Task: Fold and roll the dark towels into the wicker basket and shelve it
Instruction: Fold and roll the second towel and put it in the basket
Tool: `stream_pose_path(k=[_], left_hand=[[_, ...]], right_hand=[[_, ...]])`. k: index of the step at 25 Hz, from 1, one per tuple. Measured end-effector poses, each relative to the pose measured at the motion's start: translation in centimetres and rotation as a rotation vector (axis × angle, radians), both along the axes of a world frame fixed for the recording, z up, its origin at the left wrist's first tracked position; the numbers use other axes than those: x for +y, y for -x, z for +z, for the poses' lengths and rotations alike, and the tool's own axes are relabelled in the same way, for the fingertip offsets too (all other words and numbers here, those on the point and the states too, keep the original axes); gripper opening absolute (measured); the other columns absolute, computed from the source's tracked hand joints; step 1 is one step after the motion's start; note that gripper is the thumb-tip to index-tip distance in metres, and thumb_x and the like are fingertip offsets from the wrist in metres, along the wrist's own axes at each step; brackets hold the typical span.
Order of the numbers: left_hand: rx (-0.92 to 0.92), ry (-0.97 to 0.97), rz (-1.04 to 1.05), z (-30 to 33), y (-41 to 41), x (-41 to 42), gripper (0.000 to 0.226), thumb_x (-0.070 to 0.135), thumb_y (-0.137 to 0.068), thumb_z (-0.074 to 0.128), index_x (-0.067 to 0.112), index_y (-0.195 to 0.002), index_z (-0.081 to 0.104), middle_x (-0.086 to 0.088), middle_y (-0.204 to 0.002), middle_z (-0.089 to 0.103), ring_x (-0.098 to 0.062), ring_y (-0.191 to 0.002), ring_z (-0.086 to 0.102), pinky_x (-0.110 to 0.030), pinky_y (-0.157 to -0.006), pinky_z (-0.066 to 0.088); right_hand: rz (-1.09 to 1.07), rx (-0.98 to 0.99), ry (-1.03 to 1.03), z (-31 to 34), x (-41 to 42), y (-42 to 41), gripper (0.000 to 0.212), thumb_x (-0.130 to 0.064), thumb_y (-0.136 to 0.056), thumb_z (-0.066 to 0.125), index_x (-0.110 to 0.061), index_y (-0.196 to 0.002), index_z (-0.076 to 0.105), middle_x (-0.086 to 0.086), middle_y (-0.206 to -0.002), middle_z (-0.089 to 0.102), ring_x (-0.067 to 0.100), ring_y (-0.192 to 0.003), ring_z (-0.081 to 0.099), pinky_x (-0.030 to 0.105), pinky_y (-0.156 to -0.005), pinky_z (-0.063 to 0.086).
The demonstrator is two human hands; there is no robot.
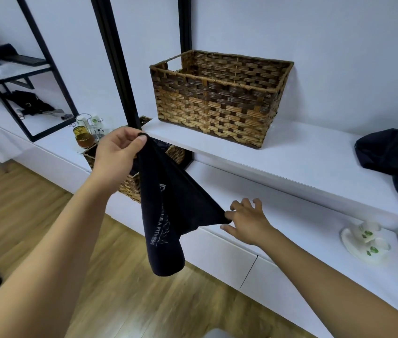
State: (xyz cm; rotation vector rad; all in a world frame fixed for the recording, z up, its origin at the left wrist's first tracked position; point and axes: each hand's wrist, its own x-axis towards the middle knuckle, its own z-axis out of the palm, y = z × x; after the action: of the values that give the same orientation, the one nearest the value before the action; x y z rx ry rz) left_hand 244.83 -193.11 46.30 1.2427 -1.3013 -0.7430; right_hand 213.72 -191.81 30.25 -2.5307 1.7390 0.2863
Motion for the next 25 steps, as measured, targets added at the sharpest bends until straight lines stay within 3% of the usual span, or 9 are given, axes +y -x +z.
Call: stream_pose_path(k=[3, 5, 8, 11, 14, 17, 19, 22, 25], left_hand=[[-0.001, -0.042, 0.104, -0.5, -3.0, -1.0, 0.028, 0.015, -0.097, 0.067, 0.033, -0.075, 0.070, 0.007, -0.077, 0.070, -0.013, -0.072, 0.065, -0.031, -0.072, 0.055], [-0.017, -0.100, 0.186, -1.3, -5.1, -1.4, 0.025, 0.015, -0.096, 0.068, 0.029, -0.075, 0.068, 0.006, -0.075, 0.068, -0.012, -0.069, 0.061, -0.037, -0.077, 0.052], [-0.040, -0.178, 0.250, -2.8, -6.7, -1.7, 0.015, 0.021, -0.095, 0.069, 0.026, -0.081, 0.068, 0.001, -0.082, 0.067, -0.018, -0.077, 0.060, -0.047, -0.087, 0.053], [-0.057, -0.183, 0.239, -3.2, -5.9, -1.8, 0.005, 0.024, -0.097, 0.067, 0.024, -0.092, 0.069, -0.005, -0.094, 0.069, -0.021, -0.086, 0.064, -0.042, -0.084, 0.052], [-0.074, -0.146, 0.230, -2.3, -4.9, -2.5, 0.003, 0.025, -0.097, 0.067, 0.022, -0.095, 0.068, -0.004, -0.091, 0.068, -0.015, -0.077, 0.061, -0.034, -0.073, 0.050], [-0.115, -0.080, 0.192, -0.3, -3.3, -3.7, 0.003, 0.024, -0.097, 0.067, 0.021, -0.095, 0.068, 0.000, -0.086, 0.065, -0.014, -0.070, 0.057, -0.030, -0.069, 0.048], [-0.145, -0.031, 0.157, 1.3, -1.8, -4.8, 0.005, 0.025, -0.097, 0.067, 0.020, -0.098, 0.069, 0.001, -0.088, 0.067, -0.016, -0.071, 0.060, -0.031, -0.069, 0.050], [-0.129, 0.024, 0.072, 4.1, 1.6, -6.7, 0.008, 0.023, -0.096, 0.069, 0.025, -0.088, 0.068, 0.001, -0.081, 0.064, -0.016, -0.068, 0.060, -0.031, -0.068, 0.050], [-0.090, 0.072, -0.007, 7.5, 6.0, -8.1, 0.016, 0.017, -0.095, 0.069, 0.025, -0.081, 0.068, 0.012, -0.069, 0.063, -0.004, -0.058, 0.059, -0.029, -0.067, 0.049]], right_hand=[[0.042, -0.046, 0.136, 2.8, -1.1, 1.5, 0.044, -0.057, -0.102, 0.036, -0.026, -0.110, 0.066, -0.002, -0.107, 0.062, 0.025, -0.107, 0.052, 0.047, -0.101, 0.030], [0.092, -0.130, 0.248, 4.8, -2.0, 2.9, 0.040, -0.052, -0.102, 0.042, -0.023, -0.092, 0.067, -0.002, -0.086, 0.065, 0.026, -0.086, 0.060, 0.040, -0.081, 0.043], [0.134, -0.201, 0.383, 7.6, -2.7, 4.5, 0.035, -0.042, -0.099, 0.056, -0.017, -0.074, 0.060, -0.003, -0.066, 0.056, 0.025, -0.065, 0.057, 0.033, -0.057, 0.040], [0.140, -0.219, 0.352, 10.9, -2.7, 5.5, 0.030, -0.038, -0.099, 0.060, -0.019, -0.077, 0.054, -0.007, -0.069, 0.049, 0.017, -0.070, 0.046, 0.033, -0.058, 0.039], [0.056, -0.177, 0.254, 14.5, -2.4, 6.6, 0.031, -0.039, -0.101, 0.055, -0.022, -0.077, 0.043, -0.008, -0.075, 0.047, 0.016, -0.078, 0.045, 0.036, -0.065, 0.044], [-0.073, -0.292, 0.266, 17.7, -2.1, 8.0, 0.035, -0.030, -0.100, 0.056, -0.024, -0.072, 0.035, -0.005, -0.070, 0.046, 0.018, -0.065, 0.043, 0.033, -0.057, 0.035], [-0.173, -0.391, 0.289, 19.7, -1.8, 9.6, 0.024, -0.025, -0.100, 0.054, -0.023, -0.083, 0.038, 0.000, -0.070, 0.051, 0.019, -0.060, 0.042, 0.036, -0.055, 0.036], [-0.283, -0.372, 0.353, 22.3, -1.3, 12.4, 0.009, -0.026, -0.103, 0.048, -0.026, -0.110, 0.043, 0.000, -0.083, 0.060, 0.023, -0.070, 0.054, 0.040, -0.063, 0.045], [-0.418, -0.390, 0.475, 24.9, -0.6, 16.0, 0.008, -0.029, -0.102, 0.052, -0.027, -0.102, 0.060, -0.006, -0.089, 0.064, 0.019, -0.081, 0.058, 0.034, -0.068, 0.046]])
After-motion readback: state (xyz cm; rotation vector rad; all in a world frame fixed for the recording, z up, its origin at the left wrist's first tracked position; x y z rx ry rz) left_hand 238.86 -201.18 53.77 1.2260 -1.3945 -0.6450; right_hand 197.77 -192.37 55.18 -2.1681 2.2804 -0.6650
